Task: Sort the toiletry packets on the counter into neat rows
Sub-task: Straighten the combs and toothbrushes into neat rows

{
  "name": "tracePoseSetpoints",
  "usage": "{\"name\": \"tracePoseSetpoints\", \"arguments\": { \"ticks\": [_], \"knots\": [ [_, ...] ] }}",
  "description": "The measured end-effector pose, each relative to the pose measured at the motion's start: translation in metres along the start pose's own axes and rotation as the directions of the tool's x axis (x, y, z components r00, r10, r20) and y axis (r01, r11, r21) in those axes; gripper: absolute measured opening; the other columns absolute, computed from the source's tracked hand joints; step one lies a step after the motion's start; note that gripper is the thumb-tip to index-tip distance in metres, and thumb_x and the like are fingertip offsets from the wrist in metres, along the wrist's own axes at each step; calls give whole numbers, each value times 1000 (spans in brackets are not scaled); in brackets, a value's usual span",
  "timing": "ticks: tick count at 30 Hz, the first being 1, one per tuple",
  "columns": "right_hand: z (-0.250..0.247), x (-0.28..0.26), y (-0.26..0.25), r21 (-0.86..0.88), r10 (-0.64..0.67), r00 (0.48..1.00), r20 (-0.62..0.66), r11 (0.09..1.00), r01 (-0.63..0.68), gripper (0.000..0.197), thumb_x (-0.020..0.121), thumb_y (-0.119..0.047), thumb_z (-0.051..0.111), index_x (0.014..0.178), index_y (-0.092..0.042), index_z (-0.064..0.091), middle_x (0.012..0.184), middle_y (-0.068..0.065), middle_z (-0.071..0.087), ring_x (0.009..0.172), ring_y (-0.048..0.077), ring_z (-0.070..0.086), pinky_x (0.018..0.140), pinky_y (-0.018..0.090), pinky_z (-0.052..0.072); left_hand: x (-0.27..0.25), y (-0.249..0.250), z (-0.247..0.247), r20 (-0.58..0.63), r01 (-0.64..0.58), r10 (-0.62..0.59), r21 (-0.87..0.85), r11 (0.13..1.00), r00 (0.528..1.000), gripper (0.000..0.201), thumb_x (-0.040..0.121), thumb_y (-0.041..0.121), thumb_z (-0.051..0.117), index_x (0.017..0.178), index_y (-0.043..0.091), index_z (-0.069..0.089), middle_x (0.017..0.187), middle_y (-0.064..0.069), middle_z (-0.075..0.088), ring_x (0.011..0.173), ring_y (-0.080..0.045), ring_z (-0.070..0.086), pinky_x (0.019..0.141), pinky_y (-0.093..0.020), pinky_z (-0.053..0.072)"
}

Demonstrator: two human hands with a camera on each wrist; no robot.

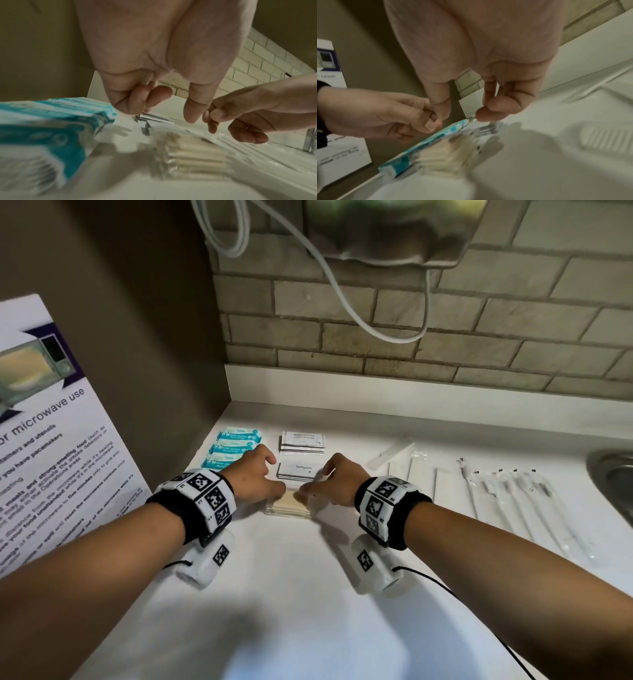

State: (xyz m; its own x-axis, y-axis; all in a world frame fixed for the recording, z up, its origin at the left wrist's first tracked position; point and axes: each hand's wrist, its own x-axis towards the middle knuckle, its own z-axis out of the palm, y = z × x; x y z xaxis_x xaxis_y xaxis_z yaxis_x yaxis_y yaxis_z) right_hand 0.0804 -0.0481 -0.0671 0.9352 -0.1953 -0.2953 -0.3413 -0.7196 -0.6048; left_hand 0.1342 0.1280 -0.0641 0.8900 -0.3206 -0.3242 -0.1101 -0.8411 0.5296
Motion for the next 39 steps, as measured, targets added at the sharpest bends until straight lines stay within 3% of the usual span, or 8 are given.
{"name": "tracePoseSetpoints", "arguments": {
  "ticks": [7, 14, 19, 22, 25, 31, 35, 39],
  "knots": [
    [-62, -11, 49, -405, -10, 998, -63, 914, -16, 38, 85, -44, 62, 112, -17, 62, 112, 3, 65, 101, 22, 61, 83, 31, 50, 37, 72, 6, -48, -308, 310, 41, 951, 950, 21, 87, 16, 62, 108, 18, 63, 95, -1, 64, 85, -20, 59, 68, -23, 41],
    [-52, -24, 88, -616, -23, 998, 55, 786, 52, 35, 89, -50, 47, 117, -34, 61, 113, 3, 53, 111, 26, 49, 87, 37, 44, 99, 154, 63, 152, -485, 461, 244, 840, 874, 37, 96, 14, 49, 130, 20, 61, 137, -4, 58, 125, -24, 54, 107, -30, 40],
    [-54, -16, 92, -518, -40, 997, 66, 852, 68, 34, 97, -33, 37, 109, -13, 62, 113, 8, 62, 112, 28, 47, 91, 40, 46, 111, 171, 89, 224, -481, 425, 391, 785, 877, 24, 91, 23, 57, 98, 5, 70, 97, -12, 68, 93, -29, 65, 77, -29, 50],
    [-60, -11, 93, -518, -25, 999, 29, 855, 37, 32, 97, -22, 36, 113, -6, 59, 116, 11, 61, 115, 26, 48, 93, 38, 46, 114, 169, 92, 120, -394, 380, 411, 822, 917, 18, 85, 22, 67, 96, 8, 70, 97, -10, 70, 91, -29, 67, 79, -33, 55],
    [-63, -5, 96, -515, 12, 1000, 6, 857, -7, 29, 94, -22, 41, 110, -8, 60, 115, 13, 59, 108, 29, 58, 82, 33, 45, 109, 168, 88, 79, -310, 308, 441, 842, 948, 16, 78, 21, 69, 75, 7, 61, 82, -10, 66, 80, -30, 67, 64, -30, 51],
    [-69, -8, 96, -334, 27, 996, -85, 941, -54, 27, 90, -17, 51, 115, -7, 48, 113, 13, 61, 103, 33, 62, 71, 32, 44, 88, 162, 67, -107, -241, 289, 323, 915, 951, 37, 78, 12, 66, 112, 8, 50, 100, -15, 65, 84, -34, 62, 66, -31, 45],
    [-86, -9, 98, -220, 17, 991, -135, 974, -47, 36, 84, -7, 59, 115, -8, 42, 99, 11, 59, 89, 31, 62, 68, 31, 45, 61, 149, 58, -157, -294, 324, 187, 937, 933, 34, 80, 7, 61, 112, 16, 56, 94, -11, 66, 78, -29, 59, 67, -25, 42],
    [-104, -27, 102, -355, -83, 996, -22, 932, 69, 23, 86, -1, 49, 101, -12, 63, 101, 8, 63, 94, 26, 62, 78, 31, 51, 28, 141, 56, -148, -272, 299, 178, 946, 943, 26, 85, 9, 58, 107, 16, 69, 103, -7, 68, 91, -24, 62, 73, -19, 38]
  ]
}}
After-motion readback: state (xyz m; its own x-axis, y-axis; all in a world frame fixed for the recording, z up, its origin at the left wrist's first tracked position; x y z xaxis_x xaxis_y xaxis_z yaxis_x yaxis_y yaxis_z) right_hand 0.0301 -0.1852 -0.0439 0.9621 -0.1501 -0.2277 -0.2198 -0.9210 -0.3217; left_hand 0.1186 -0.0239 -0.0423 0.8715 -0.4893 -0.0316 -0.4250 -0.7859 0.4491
